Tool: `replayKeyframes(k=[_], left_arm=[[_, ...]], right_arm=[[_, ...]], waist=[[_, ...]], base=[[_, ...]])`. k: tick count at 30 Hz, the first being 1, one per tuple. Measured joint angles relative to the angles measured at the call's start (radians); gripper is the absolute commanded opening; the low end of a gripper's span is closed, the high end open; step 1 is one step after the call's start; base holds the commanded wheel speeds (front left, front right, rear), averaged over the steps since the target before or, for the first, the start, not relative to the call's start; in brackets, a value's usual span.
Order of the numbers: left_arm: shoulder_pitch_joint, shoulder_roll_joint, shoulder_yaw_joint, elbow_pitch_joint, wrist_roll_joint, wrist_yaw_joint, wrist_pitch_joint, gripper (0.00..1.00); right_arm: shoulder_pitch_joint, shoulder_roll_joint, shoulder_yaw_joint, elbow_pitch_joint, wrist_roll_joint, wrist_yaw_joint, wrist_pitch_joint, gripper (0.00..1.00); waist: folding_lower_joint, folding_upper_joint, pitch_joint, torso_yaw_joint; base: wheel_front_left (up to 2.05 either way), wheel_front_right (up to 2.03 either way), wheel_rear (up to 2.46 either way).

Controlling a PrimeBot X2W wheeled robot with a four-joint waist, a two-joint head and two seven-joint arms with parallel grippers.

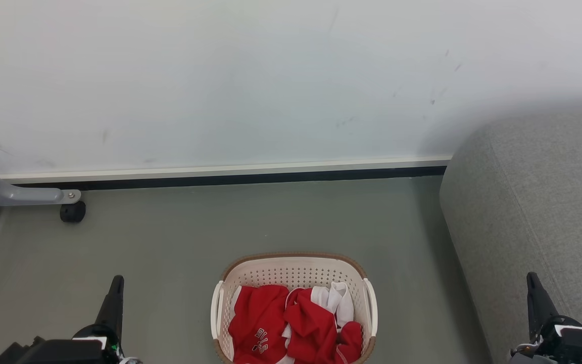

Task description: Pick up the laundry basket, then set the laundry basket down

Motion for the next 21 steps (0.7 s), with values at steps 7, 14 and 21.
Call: replayKeyframes(k=[7,14,21], left_arm=[[0.000,0.000,0.000,0.000,0.000,0.000,0.000,0.00],[0.000,0.000,0.000,0.000,0.000,0.000,0.000,0.00],[0.000,0.000,0.000,0.000,0.000,0.000,0.000,0.00]], right_arm=[[0.000,0.000,0.000,0.000,0.000,0.000,0.000,0.00],[0.000,0.000,0.000,0.000,0.000,0.000,0.000,0.00],[0.000,0.000,0.000,0.000,0.000,0.000,0.000,0.00]], waist=[[0.0000,0.0000,0.000,0.000],[0.0000,0.0000,0.000,0.000],[0.0000,0.0000,0.000,0.000]], base=[[0.00,0.00,0.00],[0.00,0.00,0.00],[0.00,0.00,0.00]])
